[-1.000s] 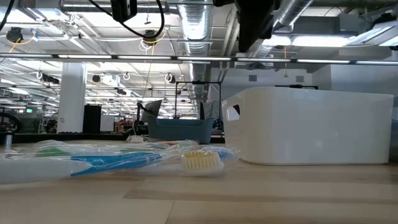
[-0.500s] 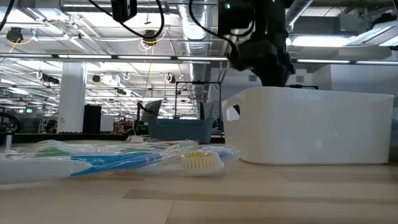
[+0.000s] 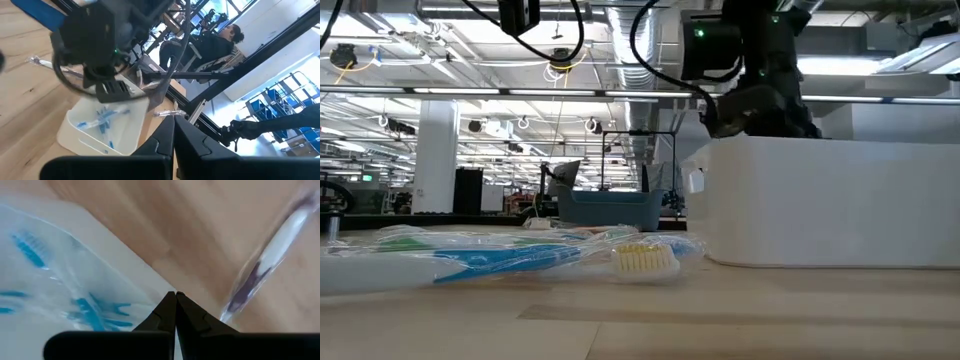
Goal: Pick & Place Toothbrushes
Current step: Adjust the white bin on the table, then put the blue toothbrush into the top white bin
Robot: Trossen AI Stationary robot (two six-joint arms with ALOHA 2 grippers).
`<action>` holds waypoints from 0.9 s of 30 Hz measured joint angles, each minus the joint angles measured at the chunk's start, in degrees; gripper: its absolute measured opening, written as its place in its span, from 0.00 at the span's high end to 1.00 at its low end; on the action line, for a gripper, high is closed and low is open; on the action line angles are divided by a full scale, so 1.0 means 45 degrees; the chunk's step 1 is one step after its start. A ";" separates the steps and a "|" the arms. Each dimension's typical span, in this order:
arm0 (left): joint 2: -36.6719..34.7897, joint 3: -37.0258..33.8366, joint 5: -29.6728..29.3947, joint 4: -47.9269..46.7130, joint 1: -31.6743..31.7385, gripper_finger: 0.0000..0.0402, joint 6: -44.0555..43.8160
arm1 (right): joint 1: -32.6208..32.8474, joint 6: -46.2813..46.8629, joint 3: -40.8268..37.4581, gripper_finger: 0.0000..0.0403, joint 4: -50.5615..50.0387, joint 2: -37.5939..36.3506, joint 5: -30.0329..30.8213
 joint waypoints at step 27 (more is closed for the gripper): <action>0.0000 0.0000 0.0049 -0.0005 0.0000 1.00 0.0078 | 0.0390 0.1807 0.0238 1.00 -0.0191 -0.2857 0.1978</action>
